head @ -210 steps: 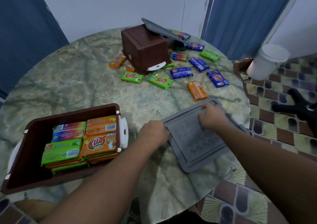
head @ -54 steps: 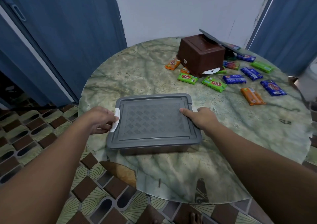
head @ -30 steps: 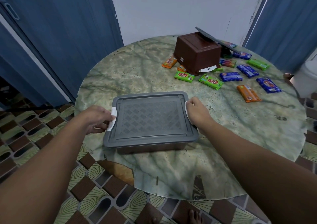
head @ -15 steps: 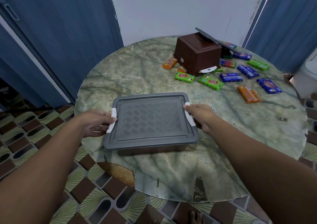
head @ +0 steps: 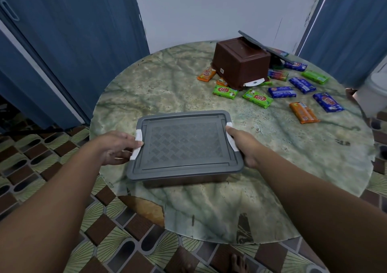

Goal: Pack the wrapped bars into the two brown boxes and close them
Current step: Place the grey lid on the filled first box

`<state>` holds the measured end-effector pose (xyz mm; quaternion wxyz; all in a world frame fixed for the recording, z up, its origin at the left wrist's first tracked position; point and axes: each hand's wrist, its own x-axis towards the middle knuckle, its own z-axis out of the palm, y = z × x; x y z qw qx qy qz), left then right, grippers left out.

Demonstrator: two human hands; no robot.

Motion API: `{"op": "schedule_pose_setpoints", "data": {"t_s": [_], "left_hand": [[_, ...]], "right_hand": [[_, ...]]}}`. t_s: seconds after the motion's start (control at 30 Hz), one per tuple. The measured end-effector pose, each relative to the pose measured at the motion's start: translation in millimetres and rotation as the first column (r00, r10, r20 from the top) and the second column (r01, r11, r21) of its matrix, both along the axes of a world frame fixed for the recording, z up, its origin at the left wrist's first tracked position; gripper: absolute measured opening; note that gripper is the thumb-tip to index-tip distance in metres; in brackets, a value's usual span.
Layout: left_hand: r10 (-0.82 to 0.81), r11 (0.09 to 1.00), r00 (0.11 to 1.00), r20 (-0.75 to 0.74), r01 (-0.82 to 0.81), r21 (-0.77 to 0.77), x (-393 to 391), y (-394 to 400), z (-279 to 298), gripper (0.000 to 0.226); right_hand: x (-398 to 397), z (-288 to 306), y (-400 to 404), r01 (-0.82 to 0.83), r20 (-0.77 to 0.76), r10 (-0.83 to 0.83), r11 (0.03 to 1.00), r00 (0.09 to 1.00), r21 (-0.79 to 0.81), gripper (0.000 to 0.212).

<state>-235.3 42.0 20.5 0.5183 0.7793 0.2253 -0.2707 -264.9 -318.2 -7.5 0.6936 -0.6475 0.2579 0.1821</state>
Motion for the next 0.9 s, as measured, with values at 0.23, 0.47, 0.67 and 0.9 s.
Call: {"op": "schedule_pose_setpoints", "data": {"t_s": [0.23,0.47,0.67,0.9], "left_hand": [[-0.017,1.0,1.0,-0.01,0.017,-0.019,1.1,-0.3,1.9,0.026],[-0.079,0.995,0.997,-0.007,0.079,0.063,6.4,0.4,3.7,0.024],[-0.143,0.983,0.989,-0.035,0.146,0.115,7.7,1.9,4.9,0.027],[-0.24,0.951,0.962,-0.132,0.26,0.165,9.8,16.5,15.7,0.042]], "right_hand": [[-7.3,2.2,-14.0,-0.066,0.015,0.065,0.992,0.998,0.107,0.022],[-4.1,-2.8,-15.3,-0.092,0.077,0.089,0.995,0.993,0.038,0.008],[-7.6,5.4,-3.9,-0.153,0.086,0.152,0.988,0.985,0.005,0.016],[-16.0,-12.4,-19.1,-0.24,-0.009,0.253,0.928,0.967,0.286,0.035]]}}
